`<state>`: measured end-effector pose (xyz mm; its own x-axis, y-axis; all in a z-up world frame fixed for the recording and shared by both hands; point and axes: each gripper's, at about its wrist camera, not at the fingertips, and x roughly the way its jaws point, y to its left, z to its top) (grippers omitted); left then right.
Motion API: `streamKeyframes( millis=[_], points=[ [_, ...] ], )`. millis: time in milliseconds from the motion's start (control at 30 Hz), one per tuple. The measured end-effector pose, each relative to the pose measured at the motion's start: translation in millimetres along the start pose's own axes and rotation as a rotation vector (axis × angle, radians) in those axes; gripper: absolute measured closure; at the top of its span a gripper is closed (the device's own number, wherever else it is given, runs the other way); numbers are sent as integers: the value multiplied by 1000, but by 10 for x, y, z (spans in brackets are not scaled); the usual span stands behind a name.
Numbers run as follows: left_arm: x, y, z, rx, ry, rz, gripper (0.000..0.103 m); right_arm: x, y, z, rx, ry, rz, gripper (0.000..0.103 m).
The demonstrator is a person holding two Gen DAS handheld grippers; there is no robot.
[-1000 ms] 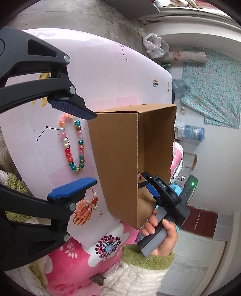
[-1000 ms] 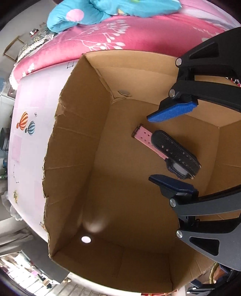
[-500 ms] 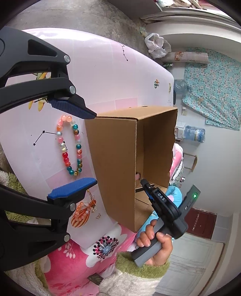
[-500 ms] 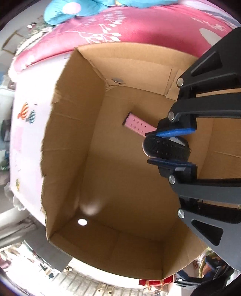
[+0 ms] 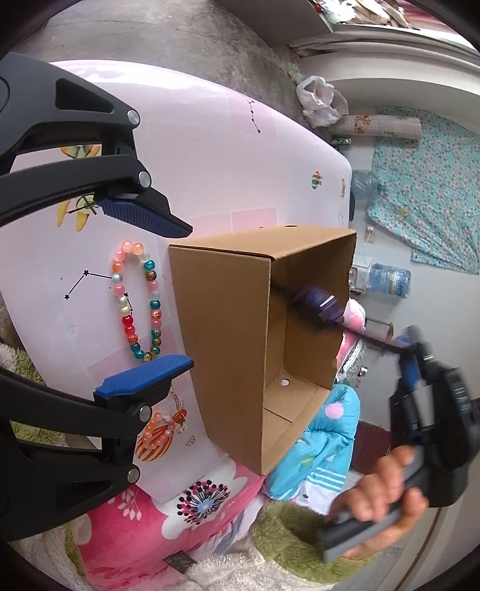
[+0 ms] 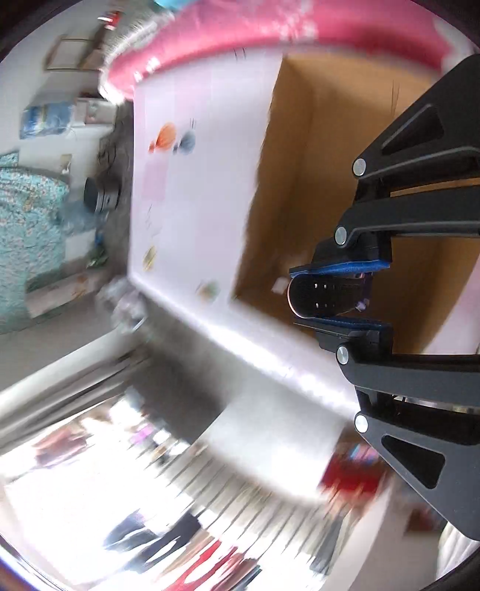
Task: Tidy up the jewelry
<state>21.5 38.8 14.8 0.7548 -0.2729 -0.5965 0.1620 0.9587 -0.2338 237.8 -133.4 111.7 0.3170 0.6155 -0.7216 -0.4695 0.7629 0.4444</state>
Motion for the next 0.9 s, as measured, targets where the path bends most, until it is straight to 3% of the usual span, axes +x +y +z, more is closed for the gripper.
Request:
streamKeyframes(
  millis=[67,267,367,600,667,800,900],
  points=[
    [-20,-5,-4,-7,-5,9,40,77,-197,80,123,-5,62,84],
    [-34,6,-39,-42,3,11,40,529,-791,62,302,16,-81,84],
    [-39,1,-46,-30,6,16,40,604,-1030,-18,387,21,-98,84],
    [-23,22,-34,-33,10,22,40,561,-1335,-94,414,-25,-227,84],
    [-11,30,-30,-33,13,21,40,544,-1416,-143,410,-26,-309,83],
    [4,24,-25,-28,16,29,40,430,-1449,-190,392,-54,-387,81],
    [26,48,-35,-36,24,33,40,309,-1414,-199,356,-102,-435,60]
  ],
)
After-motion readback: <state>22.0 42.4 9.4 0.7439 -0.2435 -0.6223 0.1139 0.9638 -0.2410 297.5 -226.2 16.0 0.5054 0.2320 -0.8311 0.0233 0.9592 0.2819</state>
